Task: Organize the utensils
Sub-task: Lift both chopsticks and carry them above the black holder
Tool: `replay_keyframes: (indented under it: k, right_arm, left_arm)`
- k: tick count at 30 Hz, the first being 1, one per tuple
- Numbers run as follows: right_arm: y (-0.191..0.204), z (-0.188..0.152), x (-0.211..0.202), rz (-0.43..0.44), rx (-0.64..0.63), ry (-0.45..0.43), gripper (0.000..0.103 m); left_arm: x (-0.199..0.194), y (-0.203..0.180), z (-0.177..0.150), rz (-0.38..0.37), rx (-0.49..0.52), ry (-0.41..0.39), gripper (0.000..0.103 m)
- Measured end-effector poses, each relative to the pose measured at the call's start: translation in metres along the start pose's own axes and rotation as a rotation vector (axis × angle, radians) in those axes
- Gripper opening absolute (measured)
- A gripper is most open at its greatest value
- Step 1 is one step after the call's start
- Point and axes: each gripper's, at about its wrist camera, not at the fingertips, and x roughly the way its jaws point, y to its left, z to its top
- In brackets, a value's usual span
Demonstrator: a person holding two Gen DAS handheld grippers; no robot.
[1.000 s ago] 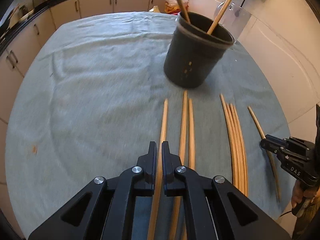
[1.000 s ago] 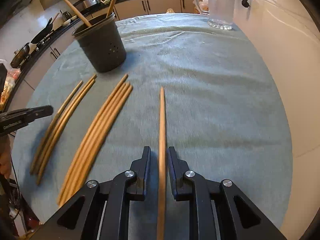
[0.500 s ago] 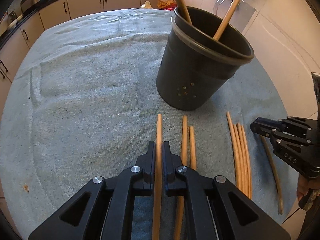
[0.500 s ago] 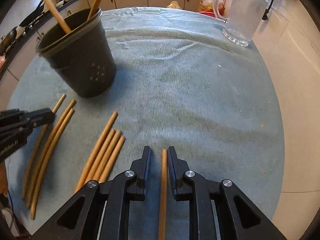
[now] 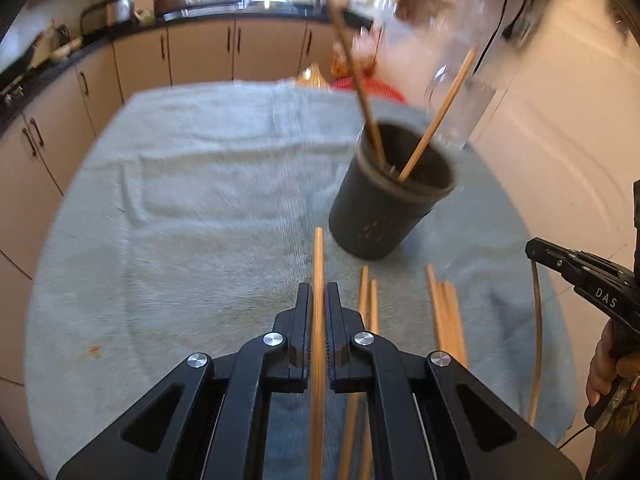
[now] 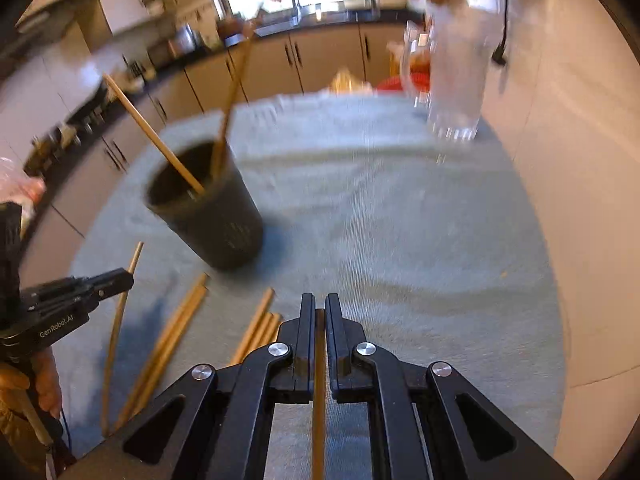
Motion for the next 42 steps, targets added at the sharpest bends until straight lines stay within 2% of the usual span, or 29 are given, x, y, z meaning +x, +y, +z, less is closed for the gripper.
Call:
replay_keyframes:
  k: [4, 9, 14, 18, 29, 36, 42]
  right_arm:
    - [0.004, -0.006, -0.046, 0.000, -0.010, -0.126, 0.005]
    - [0.004, -0.020, -0.099, 0.011, -0.010, -0.258, 0.005]
    - [0.013, -0.044, -0.140, 0.010, -0.020, -0.336, 0.005]
    - [0.018, -0.059, -0.164, 0.005, -0.037, -0.395, 0.005]
    - [0.025, -0.079, -0.201, 0.034, -0.062, -0.459, 0.005]
    - [0.029, -0.075, -0.205, 0.046, -0.066, -0.476, 0.005]
    - [0.031, -0.065, -0.199, 0.046, -0.068, -0.476, 0.005]
  left_arm:
    - [-0.053, -0.010, -0.011, 0.010, 0.022, -0.121, 0.005]
    - [-0.099, -0.022, -0.033, 0.012, 0.055, -0.215, 0.005]
    - [-0.135, -0.038, -0.062, 0.045, 0.084, -0.315, 0.005]
    - [-0.157, -0.040, -0.074, 0.046, 0.082, -0.360, 0.005]
    - [-0.193, -0.037, -0.097, 0.023, 0.052, -0.419, 0.005]
    - [-0.201, -0.040, -0.094, 0.002, 0.055, -0.440, 0.005]
    - [-0.201, -0.042, -0.078, -0.014, 0.053, -0.446, 0.005]
